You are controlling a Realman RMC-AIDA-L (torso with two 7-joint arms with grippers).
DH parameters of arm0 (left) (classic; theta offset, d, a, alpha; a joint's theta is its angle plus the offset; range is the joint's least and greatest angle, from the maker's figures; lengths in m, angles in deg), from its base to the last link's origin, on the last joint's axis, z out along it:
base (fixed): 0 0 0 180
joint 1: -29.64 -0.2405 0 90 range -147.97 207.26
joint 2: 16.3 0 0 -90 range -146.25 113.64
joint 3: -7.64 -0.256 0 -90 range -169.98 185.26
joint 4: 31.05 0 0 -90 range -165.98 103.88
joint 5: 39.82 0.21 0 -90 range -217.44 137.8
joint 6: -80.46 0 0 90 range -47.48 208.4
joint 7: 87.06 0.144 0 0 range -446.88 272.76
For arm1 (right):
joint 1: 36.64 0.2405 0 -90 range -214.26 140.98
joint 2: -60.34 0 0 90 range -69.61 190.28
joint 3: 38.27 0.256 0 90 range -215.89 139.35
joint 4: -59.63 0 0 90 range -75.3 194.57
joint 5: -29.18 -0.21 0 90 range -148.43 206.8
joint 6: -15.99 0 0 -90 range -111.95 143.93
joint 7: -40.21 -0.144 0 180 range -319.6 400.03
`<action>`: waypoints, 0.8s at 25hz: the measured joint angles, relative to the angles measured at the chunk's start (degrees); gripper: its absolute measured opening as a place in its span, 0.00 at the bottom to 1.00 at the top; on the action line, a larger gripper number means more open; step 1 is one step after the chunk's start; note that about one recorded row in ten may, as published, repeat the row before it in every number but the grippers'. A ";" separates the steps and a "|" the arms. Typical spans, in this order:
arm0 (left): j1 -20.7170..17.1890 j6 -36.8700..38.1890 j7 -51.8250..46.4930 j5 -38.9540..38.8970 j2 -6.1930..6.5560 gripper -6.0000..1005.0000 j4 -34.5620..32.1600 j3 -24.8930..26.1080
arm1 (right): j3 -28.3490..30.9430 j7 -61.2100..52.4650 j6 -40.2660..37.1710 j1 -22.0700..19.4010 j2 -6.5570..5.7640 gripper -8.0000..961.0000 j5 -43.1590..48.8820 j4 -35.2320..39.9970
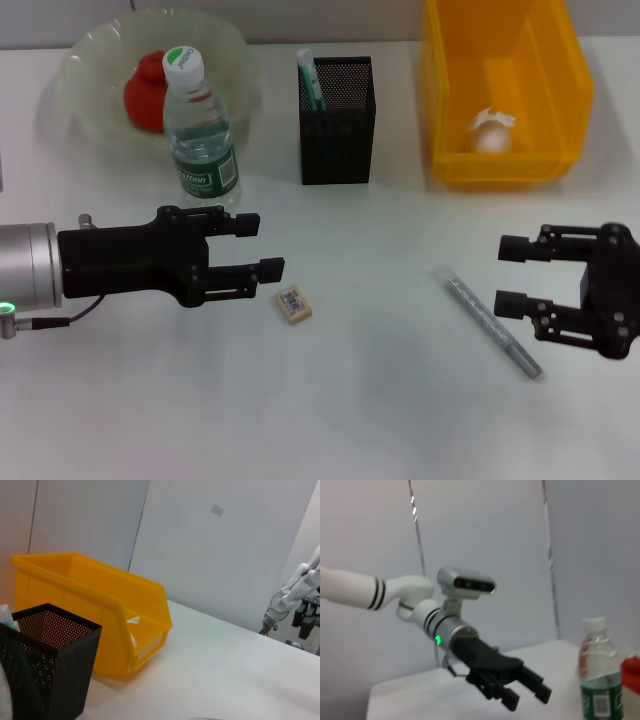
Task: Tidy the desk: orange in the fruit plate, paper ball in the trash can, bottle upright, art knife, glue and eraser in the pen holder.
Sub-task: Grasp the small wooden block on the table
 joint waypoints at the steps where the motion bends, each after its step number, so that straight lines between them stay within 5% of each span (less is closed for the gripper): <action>1: 0.00 -0.01 0.00 0.03 0.01 0.63 -0.07 0.00 | 1.62 3.52 0.10 0.11 -0.18 0.58 0.15 -3.73; 7: 2.56 0.24 -2.12 4.61 -0.16 0.63 -0.14 -0.29 | 8.33 26.66 2.02 -1.85 -0.01 0.58 0.15 -20.34; 12: 4.77 0.30 -6.40 7.19 -0.18 0.63 -1.24 -3.84 | 10.15 33.83 5.09 -1.95 0.10 0.58 -0.06 -28.56; 20: 7.82 -0.11 -23.46 14.33 -0.15 0.63 -12.85 -11.65 | 10.47 34.00 5.76 -1.29 0.12 0.58 -0.13 -30.67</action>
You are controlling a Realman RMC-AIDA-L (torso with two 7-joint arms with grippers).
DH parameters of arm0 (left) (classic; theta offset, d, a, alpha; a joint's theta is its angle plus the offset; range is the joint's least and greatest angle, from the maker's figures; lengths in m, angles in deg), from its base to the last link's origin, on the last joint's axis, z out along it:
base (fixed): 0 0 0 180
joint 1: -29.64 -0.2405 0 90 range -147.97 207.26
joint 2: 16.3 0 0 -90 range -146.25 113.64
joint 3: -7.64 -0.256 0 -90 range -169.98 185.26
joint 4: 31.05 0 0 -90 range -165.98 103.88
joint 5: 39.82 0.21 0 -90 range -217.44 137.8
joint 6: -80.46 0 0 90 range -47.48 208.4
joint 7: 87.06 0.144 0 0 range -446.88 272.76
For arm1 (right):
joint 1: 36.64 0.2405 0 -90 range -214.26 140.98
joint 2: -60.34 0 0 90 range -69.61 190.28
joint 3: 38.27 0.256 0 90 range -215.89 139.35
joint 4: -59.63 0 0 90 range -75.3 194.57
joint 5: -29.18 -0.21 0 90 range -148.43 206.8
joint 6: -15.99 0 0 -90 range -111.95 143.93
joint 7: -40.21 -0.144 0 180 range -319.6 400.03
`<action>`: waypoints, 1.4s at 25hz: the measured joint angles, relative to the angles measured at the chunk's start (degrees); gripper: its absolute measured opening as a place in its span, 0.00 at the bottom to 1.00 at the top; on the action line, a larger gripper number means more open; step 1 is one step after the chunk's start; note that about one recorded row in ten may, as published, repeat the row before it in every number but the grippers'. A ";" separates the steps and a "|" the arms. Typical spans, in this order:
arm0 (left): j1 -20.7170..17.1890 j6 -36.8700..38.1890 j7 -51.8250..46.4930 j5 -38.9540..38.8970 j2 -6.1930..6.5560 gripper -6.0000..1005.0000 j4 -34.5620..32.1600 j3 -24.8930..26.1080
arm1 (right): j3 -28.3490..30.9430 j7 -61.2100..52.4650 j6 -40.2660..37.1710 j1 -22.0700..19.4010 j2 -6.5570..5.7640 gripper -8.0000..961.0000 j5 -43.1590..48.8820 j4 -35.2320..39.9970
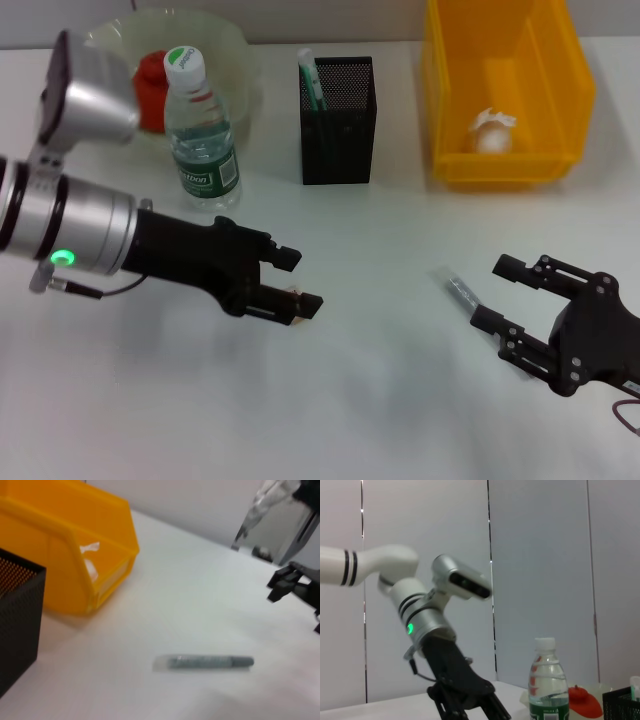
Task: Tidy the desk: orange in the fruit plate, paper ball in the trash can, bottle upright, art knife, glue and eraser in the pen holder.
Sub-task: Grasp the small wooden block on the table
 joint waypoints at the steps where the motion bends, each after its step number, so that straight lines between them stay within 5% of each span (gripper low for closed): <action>1: 0.89 0.02 -3.60 1.71 -0.01 0.63 -1.91 -1.50 | 0.05 -0.01 0.00 0.08 0.00 0.58 -0.01 -0.10; 12: 10.23 -3.14 -31.58 21.24 -0.65 0.63 -11.82 -22.06 | 2.82 0.01 -0.26 -0.39 -0.08 0.58 -0.13 -0.75; 35: 12.54 -6.30 -44.17 26.18 -0.67 0.62 -12.23 -32.86 | 4.09 0.07 0.02 1.01 -0.01 0.58 -0.13 -2.08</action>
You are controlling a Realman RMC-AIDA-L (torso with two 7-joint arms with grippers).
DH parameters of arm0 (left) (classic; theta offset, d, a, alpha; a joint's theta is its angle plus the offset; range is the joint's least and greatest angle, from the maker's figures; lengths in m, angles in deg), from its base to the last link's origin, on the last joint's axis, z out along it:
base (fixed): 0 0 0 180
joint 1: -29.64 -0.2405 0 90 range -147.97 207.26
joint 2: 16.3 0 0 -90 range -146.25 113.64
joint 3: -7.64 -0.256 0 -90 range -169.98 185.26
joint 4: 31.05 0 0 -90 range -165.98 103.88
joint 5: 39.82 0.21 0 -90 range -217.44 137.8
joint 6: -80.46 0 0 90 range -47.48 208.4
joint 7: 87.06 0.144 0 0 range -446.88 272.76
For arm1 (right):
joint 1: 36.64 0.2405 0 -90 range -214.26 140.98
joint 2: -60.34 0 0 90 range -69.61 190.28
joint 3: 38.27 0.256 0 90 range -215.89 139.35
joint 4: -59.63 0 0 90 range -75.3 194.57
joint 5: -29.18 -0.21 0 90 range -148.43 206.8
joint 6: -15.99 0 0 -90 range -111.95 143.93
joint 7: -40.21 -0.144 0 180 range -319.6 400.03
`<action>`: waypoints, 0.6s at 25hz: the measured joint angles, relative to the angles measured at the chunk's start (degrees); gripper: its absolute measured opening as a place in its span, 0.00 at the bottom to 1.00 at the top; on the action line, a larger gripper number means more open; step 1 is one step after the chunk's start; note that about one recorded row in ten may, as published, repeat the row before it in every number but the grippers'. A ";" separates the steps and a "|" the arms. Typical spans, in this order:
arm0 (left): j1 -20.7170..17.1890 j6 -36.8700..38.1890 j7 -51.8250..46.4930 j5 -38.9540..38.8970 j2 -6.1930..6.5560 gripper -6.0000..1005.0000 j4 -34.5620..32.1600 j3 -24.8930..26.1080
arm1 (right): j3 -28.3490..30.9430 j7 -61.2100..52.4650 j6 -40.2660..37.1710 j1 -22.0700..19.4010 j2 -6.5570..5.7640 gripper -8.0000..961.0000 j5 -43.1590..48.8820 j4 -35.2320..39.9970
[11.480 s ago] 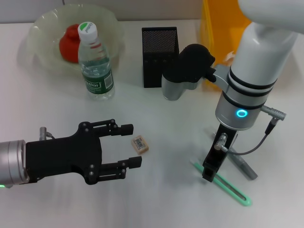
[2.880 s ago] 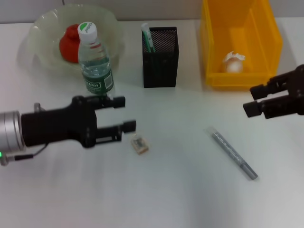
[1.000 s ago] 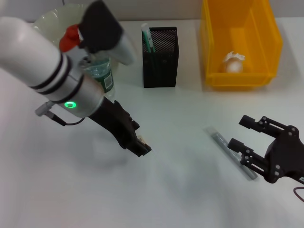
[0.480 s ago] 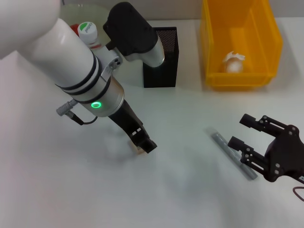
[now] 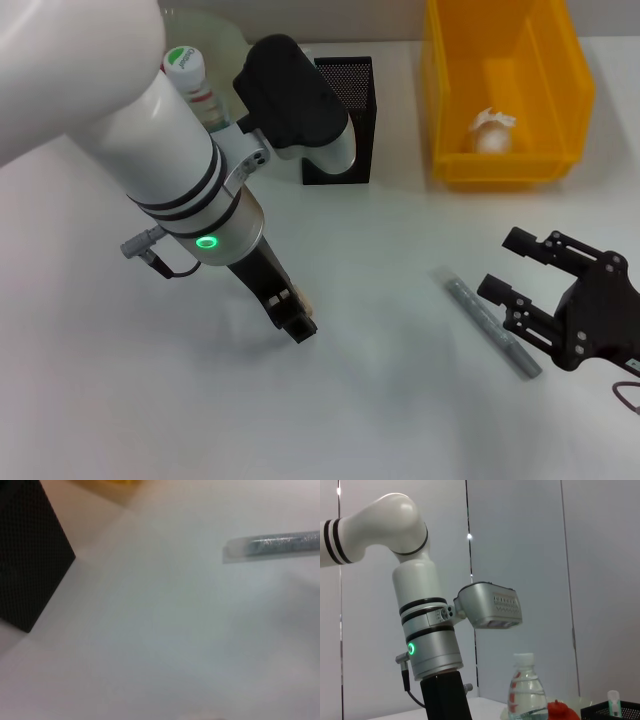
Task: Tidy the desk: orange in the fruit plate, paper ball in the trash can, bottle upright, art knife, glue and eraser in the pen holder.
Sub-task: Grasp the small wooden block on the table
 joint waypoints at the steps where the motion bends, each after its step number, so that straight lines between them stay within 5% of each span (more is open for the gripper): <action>1: 0.01 -0.14 0.01 -0.07 0.00 0.62 0.04 -0.05 | 0.00 0.00 0.00 0.03 0.01 0.58 0.00 0.00; 15: 0.06 -3.02 0.52 -0.02 0.00 0.62 2.10 -1.26 | -0.05 -0.49 1.25 0.93 0.01 0.58 0.01 -0.34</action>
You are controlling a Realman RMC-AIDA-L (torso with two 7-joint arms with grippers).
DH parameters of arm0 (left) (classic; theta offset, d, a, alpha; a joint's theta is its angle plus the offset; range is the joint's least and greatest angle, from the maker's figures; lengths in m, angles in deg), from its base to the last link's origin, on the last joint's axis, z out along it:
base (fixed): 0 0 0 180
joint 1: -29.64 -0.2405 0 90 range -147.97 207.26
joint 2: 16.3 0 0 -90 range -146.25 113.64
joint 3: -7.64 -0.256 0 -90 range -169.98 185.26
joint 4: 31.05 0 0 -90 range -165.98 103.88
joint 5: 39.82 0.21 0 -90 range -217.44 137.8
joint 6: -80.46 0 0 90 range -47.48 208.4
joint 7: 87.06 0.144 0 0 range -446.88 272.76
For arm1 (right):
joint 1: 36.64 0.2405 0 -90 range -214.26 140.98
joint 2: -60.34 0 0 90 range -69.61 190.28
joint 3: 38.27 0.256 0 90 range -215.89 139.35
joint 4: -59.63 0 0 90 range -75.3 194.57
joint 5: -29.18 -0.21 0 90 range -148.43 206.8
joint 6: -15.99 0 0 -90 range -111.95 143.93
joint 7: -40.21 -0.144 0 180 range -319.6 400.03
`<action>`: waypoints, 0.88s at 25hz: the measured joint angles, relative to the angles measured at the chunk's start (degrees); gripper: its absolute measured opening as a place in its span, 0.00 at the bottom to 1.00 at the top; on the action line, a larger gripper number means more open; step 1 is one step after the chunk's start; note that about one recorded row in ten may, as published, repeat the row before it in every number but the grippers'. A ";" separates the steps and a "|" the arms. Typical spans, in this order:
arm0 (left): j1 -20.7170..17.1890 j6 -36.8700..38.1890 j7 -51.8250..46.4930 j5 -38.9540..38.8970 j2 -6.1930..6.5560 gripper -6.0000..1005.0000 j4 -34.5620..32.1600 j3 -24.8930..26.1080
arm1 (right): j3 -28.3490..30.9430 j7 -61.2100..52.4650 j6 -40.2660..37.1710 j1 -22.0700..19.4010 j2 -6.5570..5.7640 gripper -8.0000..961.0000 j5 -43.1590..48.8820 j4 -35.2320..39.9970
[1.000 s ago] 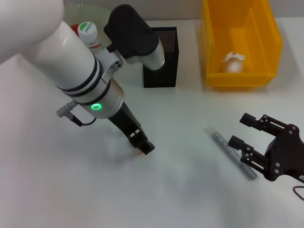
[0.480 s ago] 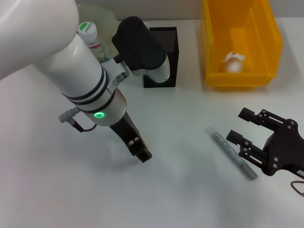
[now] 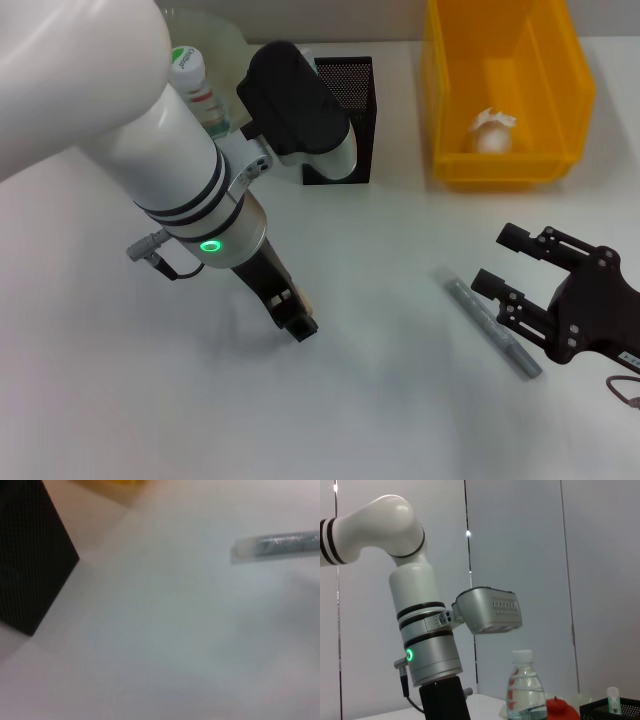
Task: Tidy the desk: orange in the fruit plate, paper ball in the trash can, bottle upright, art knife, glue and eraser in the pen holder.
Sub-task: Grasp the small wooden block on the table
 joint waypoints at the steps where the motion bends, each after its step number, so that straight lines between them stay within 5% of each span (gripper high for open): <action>1: 0.09 0.00 0.00 0.01 0.00 0.62 0.30 -0.15 | 0.00 -0.02 0.09 0.07 0.00 0.58 0.00 0.00; 22: 0.21 -1.85 0.89 -0.12 0.00 0.62 1.50 -0.77 | 0.02 -0.87 0.26 0.39 -0.09 0.58 0.00 0.01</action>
